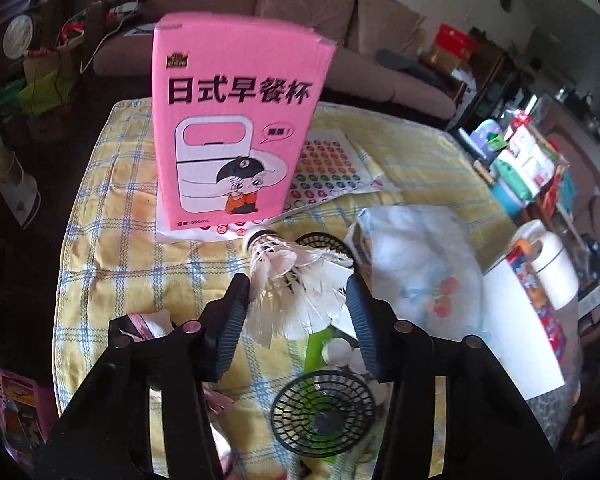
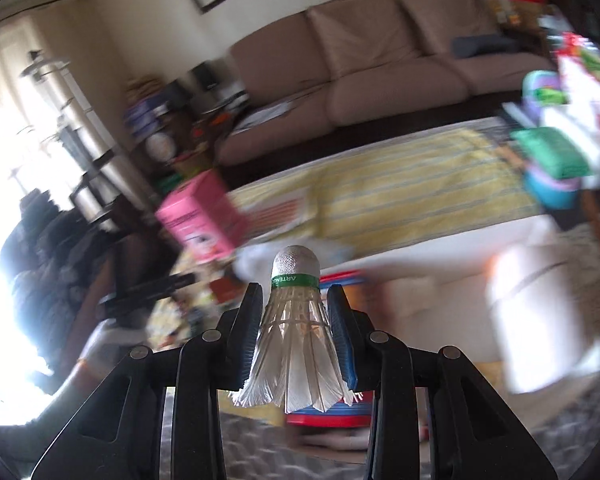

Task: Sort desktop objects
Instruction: 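Carry the shuttlecock into the box with the right tool and open it, then grasp a second white shuttlecock with the left tool while the right tool returns to the cloth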

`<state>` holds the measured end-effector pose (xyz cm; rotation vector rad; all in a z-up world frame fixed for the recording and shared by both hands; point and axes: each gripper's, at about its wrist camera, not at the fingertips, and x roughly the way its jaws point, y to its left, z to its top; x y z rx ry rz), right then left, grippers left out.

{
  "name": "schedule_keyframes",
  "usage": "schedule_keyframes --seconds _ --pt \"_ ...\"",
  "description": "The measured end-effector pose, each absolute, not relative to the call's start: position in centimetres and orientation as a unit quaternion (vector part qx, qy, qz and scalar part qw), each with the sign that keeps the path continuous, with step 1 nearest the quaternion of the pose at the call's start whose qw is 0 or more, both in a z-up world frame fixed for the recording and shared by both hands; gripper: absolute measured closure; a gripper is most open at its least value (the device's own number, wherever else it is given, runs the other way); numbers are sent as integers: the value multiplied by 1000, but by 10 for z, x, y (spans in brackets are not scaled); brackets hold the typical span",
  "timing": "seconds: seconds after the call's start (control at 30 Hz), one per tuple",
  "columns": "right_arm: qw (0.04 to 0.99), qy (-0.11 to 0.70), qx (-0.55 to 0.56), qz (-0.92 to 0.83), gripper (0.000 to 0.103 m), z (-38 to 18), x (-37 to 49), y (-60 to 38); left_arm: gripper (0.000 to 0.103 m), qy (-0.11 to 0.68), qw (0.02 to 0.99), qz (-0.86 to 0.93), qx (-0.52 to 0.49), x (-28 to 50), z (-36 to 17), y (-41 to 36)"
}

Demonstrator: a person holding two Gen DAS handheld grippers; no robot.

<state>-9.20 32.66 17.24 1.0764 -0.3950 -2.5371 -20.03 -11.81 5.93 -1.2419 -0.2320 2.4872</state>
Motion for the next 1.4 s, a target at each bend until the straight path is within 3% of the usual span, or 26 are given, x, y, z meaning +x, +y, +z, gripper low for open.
schedule_keyframes --seconds 0.17,0.27,0.4,0.47,0.53,0.67,0.83,1.07,1.13,1.27,1.4 --pt "129 -97 435 -886 69 147 -124 355 60 -103 202 877 -424 -182 87 -114" --pt "105 -67 476 -870 69 118 -147 357 60 -75 200 881 -421 -173 96 -102" --pt "79 -42 520 -849 66 83 -173 357 48 -59 191 883 -425 -171 97 -93" --pt "72 -46 515 -853 66 81 -174 359 40 -59 185 885 -423 -168 95 -97" --pt "66 -48 490 -868 60 91 -167 363 36 -60 181 886 -423 -167 93 -103" --pt "75 -82 457 -883 58 115 -150 374 33 -73 174 883 -430 -166 86 -119" --pt "70 -64 497 -863 56 110 -133 370 31 -104 178 873 -442 -163 74 -136" --pt "83 -164 534 -825 56 62 -144 364 31 -133 201 865 -440 -163 78 -139" --pt "76 -202 533 -818 60 49 -154 368 31 -132 204 864 -441 -164 78 -137" --pt "81 -343 454 -819 63 45 -157 389 31 -126 208 863 -444 -164 77 -132" --pt "61 -435 381 -813 63 44 -148 406 31 -133 208 862 -442 -166 77 -133"
